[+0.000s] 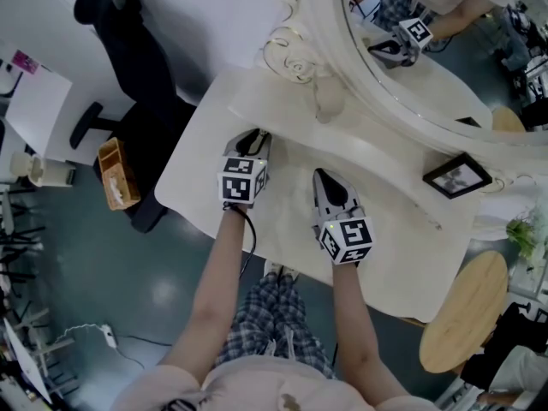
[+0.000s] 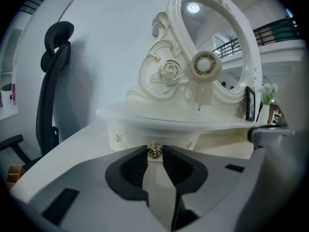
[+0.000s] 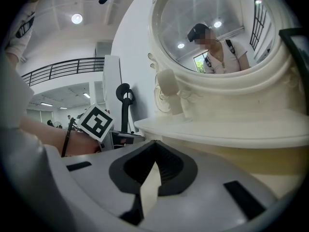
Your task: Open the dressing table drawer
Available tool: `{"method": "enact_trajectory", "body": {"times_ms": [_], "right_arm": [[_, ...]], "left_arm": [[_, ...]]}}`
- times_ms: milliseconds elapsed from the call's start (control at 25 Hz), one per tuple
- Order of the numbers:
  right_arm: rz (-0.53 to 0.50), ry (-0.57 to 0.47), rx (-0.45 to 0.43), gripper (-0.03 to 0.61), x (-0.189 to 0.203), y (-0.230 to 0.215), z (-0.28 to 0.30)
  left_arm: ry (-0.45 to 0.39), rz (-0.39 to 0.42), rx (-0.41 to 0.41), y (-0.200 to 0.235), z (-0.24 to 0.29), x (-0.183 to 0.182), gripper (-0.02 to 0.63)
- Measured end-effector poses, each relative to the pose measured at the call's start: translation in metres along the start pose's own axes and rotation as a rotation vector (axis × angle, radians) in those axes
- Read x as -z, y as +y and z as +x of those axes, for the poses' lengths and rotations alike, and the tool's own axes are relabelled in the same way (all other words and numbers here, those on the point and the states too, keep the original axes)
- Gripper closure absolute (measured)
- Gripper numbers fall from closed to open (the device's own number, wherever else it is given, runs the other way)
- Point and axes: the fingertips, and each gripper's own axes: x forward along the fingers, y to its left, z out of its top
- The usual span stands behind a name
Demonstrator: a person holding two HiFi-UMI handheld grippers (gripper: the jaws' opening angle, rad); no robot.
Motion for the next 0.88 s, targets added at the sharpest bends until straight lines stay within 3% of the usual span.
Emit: {"method": "enact_trajectory", "body": {"times_ms": [880], "right_arm": [[0.021,0.017,0.032,0.563,0.01,0.003,-0.022]], "left_arm": [[0.039,-0.014,-0.007,0.0,-0.048,0.029,0.5]]}}
